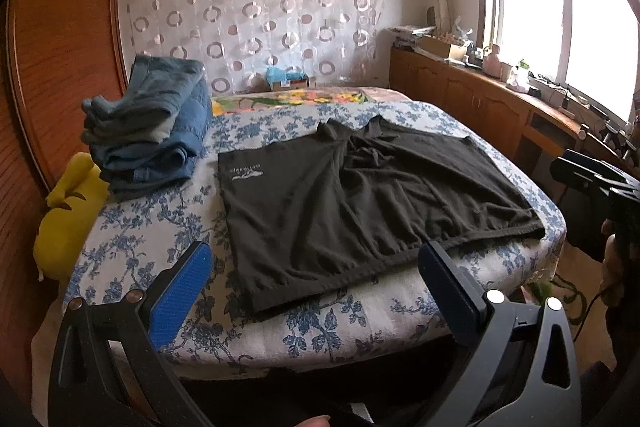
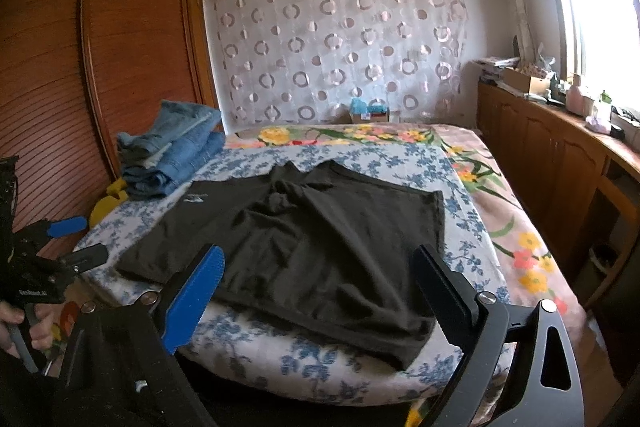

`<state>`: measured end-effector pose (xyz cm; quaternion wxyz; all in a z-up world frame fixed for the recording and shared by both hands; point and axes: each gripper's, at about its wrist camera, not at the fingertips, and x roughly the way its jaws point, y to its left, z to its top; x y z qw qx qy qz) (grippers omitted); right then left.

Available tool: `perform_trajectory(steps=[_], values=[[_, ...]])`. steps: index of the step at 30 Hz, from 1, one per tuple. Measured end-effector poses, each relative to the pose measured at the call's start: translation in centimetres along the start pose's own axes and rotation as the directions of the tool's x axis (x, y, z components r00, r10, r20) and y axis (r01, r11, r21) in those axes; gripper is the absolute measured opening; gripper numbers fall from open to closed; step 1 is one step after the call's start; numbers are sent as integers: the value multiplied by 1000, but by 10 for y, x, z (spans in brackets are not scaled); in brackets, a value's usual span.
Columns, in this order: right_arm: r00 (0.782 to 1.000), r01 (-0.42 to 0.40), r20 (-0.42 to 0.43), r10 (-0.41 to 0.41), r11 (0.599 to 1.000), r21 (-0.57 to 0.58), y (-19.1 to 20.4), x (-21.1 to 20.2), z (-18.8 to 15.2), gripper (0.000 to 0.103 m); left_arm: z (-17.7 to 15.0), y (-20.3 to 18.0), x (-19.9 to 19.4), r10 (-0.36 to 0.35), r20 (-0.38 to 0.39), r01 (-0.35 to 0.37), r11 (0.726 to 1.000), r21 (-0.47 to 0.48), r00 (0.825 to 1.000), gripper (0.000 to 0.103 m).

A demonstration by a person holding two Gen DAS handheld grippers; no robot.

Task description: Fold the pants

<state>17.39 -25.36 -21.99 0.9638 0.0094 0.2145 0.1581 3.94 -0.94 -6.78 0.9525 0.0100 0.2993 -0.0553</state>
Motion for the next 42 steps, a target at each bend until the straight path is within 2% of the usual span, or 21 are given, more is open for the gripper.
perform_trajectory(steps=[10, 16, 21, 29, 37, 40, 42], values=[[996, 22, -89, -24, 999, -24, -26, 25, 11, 88, -6, 11, 20, -33, -48, 32, 999, -22, 998, 103], [988, 36, -147, -41, 999, -35, -40, 51, 25, 72, -6, 16, 37, -49, -73, 48, 999, -25, 996, 103], [979, 49, -200, -48, 999, -1, -54, 69, 40, 59, -5, 24, 51, -44, -94, 41, 999, -31, 995, 103], [959, 87, -278, -59, 992, 90, -69, 94, 64, 45, -10, 34, 67, -41, -144, 34, 998, -45, 989, 103], [943, 123, -323, -76, 984, 129, -65, 106, 77, 35, -14, 40, 77, -51, -180, 41, 997, -59, 982, 103], [938, 135, -334, -91, 985, 110, -58, 105, 84, 27, -18, 40, 80, -55, -200, 44, 997, -59, 978, 103], [933, 140, -346, -98, 985, 98, -51, 103, 88, 12, -20, 40, 81, -55, -216, 43, 997, -61, 975, 103]])
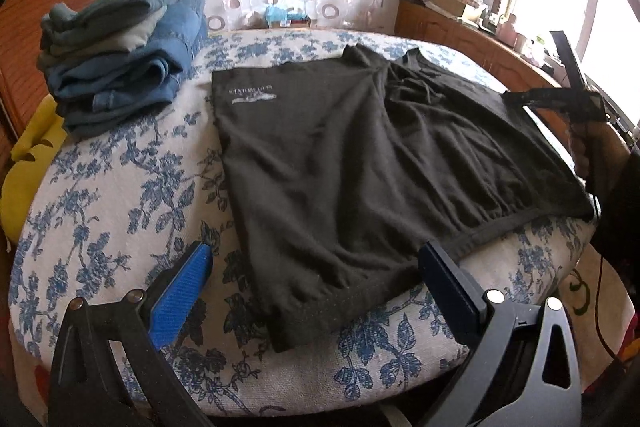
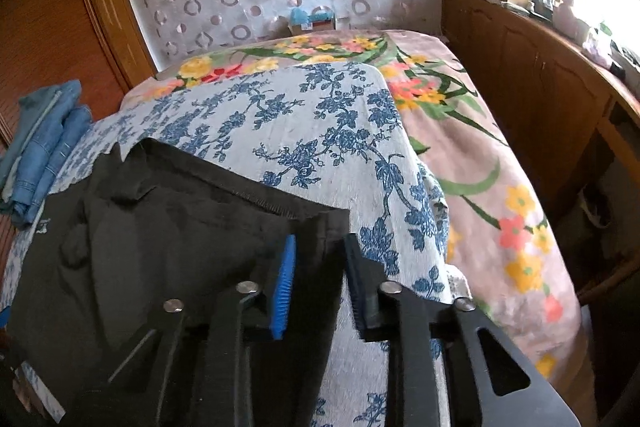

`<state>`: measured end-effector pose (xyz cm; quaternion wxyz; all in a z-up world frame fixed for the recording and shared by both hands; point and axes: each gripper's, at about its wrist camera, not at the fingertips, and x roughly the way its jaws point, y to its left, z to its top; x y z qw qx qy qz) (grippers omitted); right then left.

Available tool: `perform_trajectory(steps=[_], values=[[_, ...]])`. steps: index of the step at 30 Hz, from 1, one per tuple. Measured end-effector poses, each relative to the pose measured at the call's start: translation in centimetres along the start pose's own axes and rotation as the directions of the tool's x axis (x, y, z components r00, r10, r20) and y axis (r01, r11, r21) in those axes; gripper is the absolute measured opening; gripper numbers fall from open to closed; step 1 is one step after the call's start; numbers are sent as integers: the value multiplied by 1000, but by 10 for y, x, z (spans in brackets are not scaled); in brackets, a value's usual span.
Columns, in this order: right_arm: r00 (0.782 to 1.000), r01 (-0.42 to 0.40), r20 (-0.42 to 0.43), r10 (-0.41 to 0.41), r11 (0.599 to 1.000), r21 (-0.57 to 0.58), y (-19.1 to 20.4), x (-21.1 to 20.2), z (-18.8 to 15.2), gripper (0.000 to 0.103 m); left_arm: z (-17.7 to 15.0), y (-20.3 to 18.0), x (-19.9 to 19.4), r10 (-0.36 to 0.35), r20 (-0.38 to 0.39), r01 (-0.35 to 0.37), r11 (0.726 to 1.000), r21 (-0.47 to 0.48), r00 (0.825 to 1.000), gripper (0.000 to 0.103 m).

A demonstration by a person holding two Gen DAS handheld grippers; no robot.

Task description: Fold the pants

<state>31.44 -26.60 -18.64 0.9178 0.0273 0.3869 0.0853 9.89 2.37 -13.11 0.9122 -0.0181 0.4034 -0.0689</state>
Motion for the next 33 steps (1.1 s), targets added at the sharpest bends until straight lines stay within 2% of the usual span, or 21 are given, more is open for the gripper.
perform_trajectory(steps=[4, 5, 7, 11, 16, 18, 19, 20, 21, 23, 28, 33], values=[[1000, 1, -4, -2, 1000, -18, 5, -15, 2, 3, -2, -1, 3, 22, -6, -22, 1000, 8, 1000, 103], [1000, 21, 8, -21, 1000, -17, 4, -19, 3, 3, -2, -2, 3, 24, -5, -24, 1000, 11, 1000, 103], [993, 113, 39, -113, 994, -5, 4, -33, 4, 3, -2, -3, 3, 27, -5, -27, 1000, 15, 1000, 103], [987, 158, 31, -158, 987, 4, 11, -50, -1, 3, -3, -3, 3, 33, -2, -33, 999, 23, 999, 103], [990, 141, 20, -141, 990, -6, 20, -69, -11, 4, -2, -2, 4, 33, 1, -33, 999, 22, 999, 103], [991, 135, 24, -135, 990, -28, 28, -81, -18, 17, -2, -1, 5, 33, 3, -33, 999, 22, 999, 103], [992, 123, 31, -122, 992, -42, 31, -88, -18, 20, -2, -1, 6, 31, 3, -31, 999, 22, 1000, 103], [994, 100, 40, -98, 994, -53, 28, -85, -9, 26, -2, -1, 6, 30, 4, -30, 999, 22, 1000, 103], [996, 73, 54, -69, 995, -69, 31, -97, -16, 35, -2, -2, 5, 31, 3, -31, 999, 22, 1000, 103], [997, 35, 75, -28, 995, -93, 36, -120, -32, 43, -2, -1, 5, 28, 0, -28, 999, 19, 1000, 103], [988, -75, 123, 95, 985, -158, 49, -183, -94, 52, -1, 2, -3, 10, 2, -10, 1000, -6, 1000, 100], [985, -105, 115, 129, 974, -199, 68, -221, -151, 53, 0, 8, -20, 2, 34, -1, 1000, -25, 999, 99]])
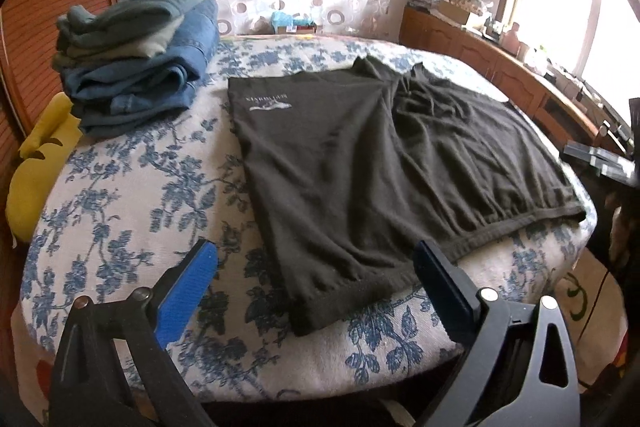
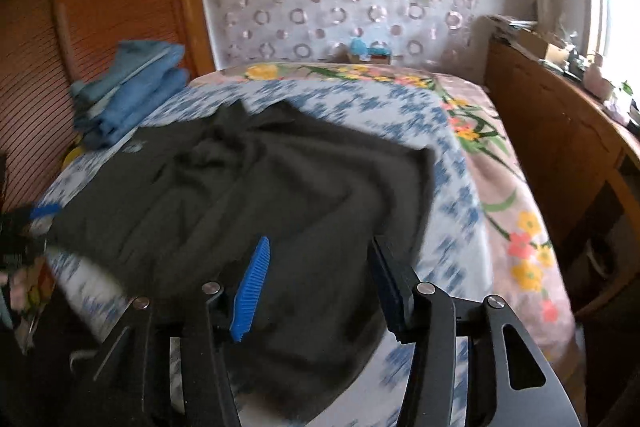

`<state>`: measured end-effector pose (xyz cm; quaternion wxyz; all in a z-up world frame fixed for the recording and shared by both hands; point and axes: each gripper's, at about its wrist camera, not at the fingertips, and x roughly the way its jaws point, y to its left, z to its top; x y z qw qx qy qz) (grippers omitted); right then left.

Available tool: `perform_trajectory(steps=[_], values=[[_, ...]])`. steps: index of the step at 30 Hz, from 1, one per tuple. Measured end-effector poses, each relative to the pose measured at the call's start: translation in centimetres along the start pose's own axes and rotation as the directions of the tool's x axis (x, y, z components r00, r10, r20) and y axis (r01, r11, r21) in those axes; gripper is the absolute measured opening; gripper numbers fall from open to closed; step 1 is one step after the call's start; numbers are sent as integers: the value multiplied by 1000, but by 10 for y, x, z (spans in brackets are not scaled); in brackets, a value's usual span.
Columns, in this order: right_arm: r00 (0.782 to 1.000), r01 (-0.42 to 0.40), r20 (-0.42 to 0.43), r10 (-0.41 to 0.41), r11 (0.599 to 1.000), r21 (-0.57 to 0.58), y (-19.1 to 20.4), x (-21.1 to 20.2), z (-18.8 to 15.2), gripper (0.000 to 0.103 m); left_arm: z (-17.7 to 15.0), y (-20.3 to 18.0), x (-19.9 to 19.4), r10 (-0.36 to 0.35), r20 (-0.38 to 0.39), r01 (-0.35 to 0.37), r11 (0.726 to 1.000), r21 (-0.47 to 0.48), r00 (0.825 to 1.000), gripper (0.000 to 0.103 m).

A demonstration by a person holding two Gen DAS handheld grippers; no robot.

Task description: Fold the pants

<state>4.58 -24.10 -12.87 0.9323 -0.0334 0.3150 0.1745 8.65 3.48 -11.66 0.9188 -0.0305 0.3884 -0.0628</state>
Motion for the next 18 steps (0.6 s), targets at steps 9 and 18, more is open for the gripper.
perform_trajectory(steps=[9, 18], values=[[1000, -3, -12, 3, 1000, 7, 3, -25, -45, 60, -11, 18, -8, -14, -13, 13, 999, -39, 1000, 75], [998, 46, -41, -46, 999, -8, -6, -41, -56, 61, -19, 23, -7, -17, -23, 16, 999, -52, 1000, 46]])
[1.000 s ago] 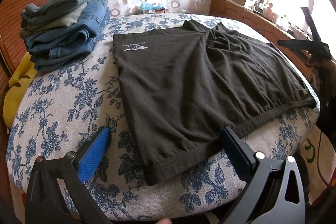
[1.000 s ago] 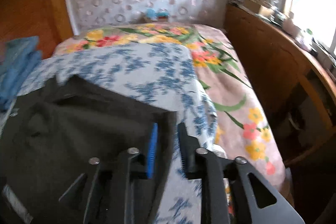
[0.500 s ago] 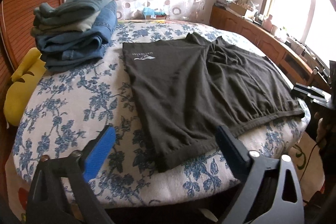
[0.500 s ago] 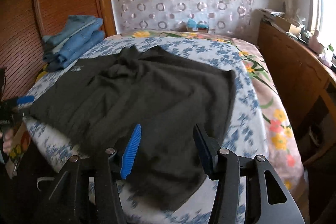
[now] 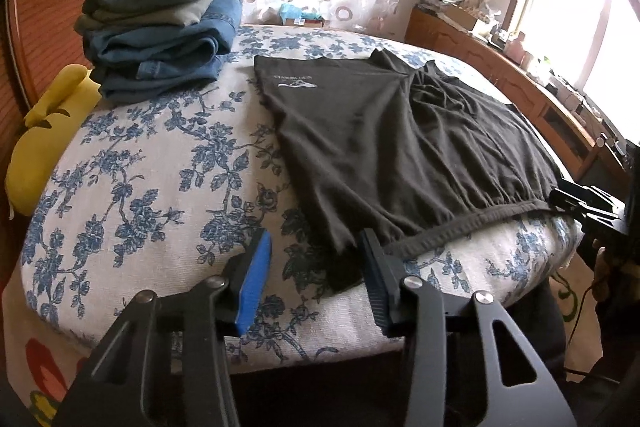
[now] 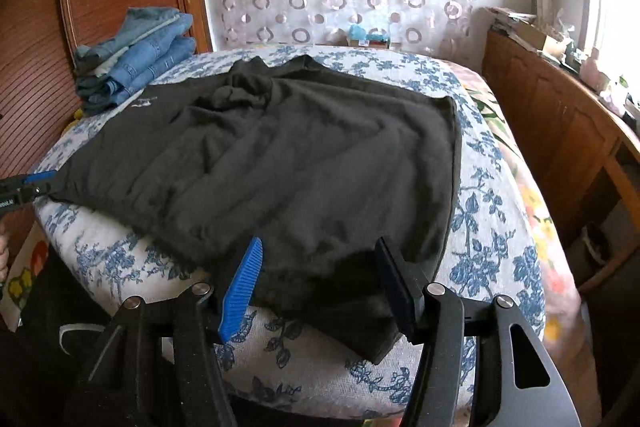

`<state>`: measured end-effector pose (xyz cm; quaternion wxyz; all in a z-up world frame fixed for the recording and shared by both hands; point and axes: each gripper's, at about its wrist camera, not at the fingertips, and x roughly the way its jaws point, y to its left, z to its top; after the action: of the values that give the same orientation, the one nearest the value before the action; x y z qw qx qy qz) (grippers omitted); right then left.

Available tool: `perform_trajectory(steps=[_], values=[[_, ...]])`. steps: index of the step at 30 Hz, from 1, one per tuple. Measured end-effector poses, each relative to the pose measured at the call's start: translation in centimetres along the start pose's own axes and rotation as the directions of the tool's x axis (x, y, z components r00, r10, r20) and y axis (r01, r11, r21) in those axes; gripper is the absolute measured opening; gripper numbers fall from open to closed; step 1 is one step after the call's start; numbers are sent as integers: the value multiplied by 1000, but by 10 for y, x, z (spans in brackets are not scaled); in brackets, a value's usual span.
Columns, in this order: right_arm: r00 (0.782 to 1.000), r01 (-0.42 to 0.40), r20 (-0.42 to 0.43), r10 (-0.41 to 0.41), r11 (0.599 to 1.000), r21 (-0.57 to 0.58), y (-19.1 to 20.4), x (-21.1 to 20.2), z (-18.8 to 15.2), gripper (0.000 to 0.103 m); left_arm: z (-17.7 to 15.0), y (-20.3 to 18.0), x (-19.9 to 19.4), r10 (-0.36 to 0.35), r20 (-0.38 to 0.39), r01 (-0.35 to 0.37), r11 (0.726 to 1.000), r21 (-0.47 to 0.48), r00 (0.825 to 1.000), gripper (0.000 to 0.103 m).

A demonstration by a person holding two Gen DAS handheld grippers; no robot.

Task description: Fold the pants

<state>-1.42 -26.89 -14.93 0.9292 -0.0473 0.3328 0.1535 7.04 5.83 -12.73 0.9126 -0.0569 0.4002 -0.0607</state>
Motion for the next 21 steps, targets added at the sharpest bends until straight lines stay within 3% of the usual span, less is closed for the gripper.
perform_trajectory(steps=[6, 8, 10, 13, 21], values=[[1000, 21, 19, -21, 1000, -5, -3, -13, -6, 61, -1, -5, 0, -23, -1, 23, 1000, 11, 1000, 38], [1000, 21, 22, -21, 1000, -2, -4, -5, -5, 62, 0, -7, 1, -36, -3, 36, 999, 13, 999, 32], [1000, 16, 26, -16, 1000, 1, -3, -2, -7, 64, 1, -8, 3, -56, -7, 56, 998, 9, 998, 18], [999, 18, 29, -18, 1000, -3, 1, 3, -7, 65, 3, -13, 1, -59, -2, 59, 998, 15, 998, 8], [1000, -5, 8, 4, 999, 40, -2, 13, 14, 65, 28, -38, -13, -117, 37, 114, 991, 63, 992, 5]])
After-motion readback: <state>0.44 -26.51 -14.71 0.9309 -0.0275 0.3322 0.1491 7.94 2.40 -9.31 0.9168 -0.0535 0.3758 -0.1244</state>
